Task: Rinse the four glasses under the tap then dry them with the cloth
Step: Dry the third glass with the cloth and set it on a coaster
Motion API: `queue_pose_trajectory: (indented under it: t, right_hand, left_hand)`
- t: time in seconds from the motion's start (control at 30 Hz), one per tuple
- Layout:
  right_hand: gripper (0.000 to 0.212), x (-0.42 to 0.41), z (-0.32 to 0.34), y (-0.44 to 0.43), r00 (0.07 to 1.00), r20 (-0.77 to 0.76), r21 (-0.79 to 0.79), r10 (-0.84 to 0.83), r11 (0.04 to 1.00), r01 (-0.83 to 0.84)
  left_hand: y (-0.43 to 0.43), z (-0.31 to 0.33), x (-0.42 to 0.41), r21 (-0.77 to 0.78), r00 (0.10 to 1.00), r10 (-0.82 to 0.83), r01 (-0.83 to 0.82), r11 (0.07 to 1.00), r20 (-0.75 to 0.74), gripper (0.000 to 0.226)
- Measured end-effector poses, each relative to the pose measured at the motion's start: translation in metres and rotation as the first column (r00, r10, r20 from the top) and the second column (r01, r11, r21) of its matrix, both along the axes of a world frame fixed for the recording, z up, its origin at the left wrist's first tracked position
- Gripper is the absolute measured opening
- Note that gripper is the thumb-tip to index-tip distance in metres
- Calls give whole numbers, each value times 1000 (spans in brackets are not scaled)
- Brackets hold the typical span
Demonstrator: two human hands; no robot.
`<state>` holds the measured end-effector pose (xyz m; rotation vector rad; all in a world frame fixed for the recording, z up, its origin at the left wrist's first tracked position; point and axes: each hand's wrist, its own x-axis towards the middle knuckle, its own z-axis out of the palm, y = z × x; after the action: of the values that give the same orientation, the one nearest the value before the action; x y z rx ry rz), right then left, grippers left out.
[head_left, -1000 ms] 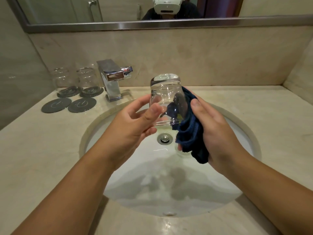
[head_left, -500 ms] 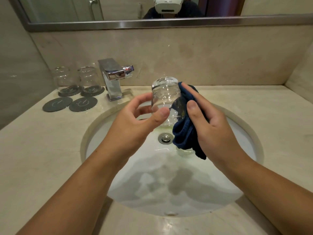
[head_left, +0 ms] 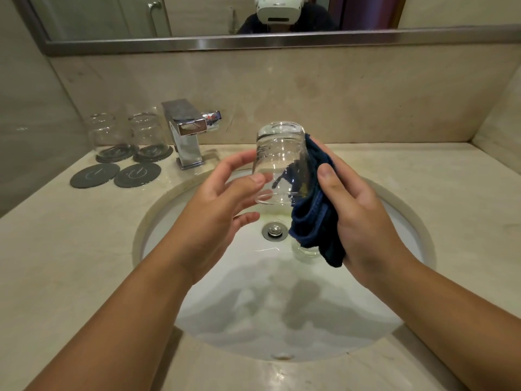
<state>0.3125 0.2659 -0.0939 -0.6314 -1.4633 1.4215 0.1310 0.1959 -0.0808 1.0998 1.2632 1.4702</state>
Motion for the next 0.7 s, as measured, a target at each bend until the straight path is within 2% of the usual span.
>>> queue_pose_trajectory:
  t: [0.23, 0.3, 0.4, 0.5, 0.6, 0.7]
  right_hand:
    - [42, 1, -1, -1, 1000, 18, 62, 13, 998, -14]
    - [41, 2, 1, 0, 999, -24, 15, 33, 999, -33]
    - [40, 1, 4, 1, 987, -126, -138, 98, 984, -115]
    - [41, 0, 6, 1, 975, -180, -218, 130, 961, -168]
    - [38, 1, 5, 2, 986, -142, -178, 89, 978, -114]
    - [39, 2, 2, 4, 996, -83, -88, 17, 996, -24]
  left_hand:
    - [-3, 1, 5, 36, 989, 69, -65, 997, -127, 56]
    - [-3, 1, 3, 24, 996, 33, -32, 999, -86, 53]
    - [-3, 0, 2, -16, 997, -60, 61, 998, 43, 54]
    - [-2, -1, -1, -31, 993, -110, 112, 993, 50, 49]
    - [0, -3, -3, -41, 995, -94, 92, 995, -33, 41]
    - [0, -2, -3, -16, 998, -33, 32, 999, -53, 43]
